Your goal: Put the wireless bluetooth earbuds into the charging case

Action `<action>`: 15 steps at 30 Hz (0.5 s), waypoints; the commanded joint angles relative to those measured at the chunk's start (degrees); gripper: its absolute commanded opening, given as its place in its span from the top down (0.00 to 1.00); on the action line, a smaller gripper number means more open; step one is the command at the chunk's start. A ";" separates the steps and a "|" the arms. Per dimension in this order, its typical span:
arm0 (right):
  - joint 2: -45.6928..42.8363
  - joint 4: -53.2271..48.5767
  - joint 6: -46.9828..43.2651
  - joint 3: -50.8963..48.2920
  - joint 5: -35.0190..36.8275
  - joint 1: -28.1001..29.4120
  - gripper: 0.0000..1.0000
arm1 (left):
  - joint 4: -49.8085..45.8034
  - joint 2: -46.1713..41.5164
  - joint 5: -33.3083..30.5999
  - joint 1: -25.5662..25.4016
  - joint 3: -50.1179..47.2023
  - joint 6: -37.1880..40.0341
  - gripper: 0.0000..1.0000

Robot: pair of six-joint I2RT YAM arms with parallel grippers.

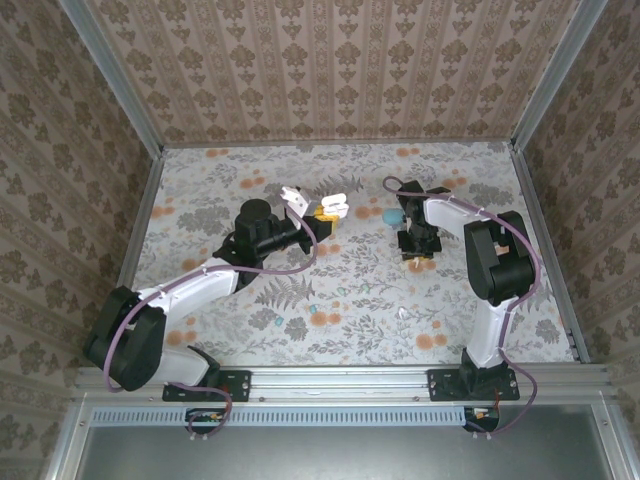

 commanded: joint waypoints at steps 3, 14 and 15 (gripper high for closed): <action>-8.18 -2.36 -0.67 0.86 -0.04 0.76 0.71 | 0.60 -1.34 -1.44 -0.56 0.19 -0.33 0.79; -27.08 4.24 0.06 7.19 -4.36 6.68 0.71 | 2.09 1.80 -0.15 -0.56 2.24 -1.07 0.79; -28.69 5.71 0.06 7.54 -4.30 7.65 0.71 | 2.31 2.11 0.10 -0.55 2.41 -1.23 0.79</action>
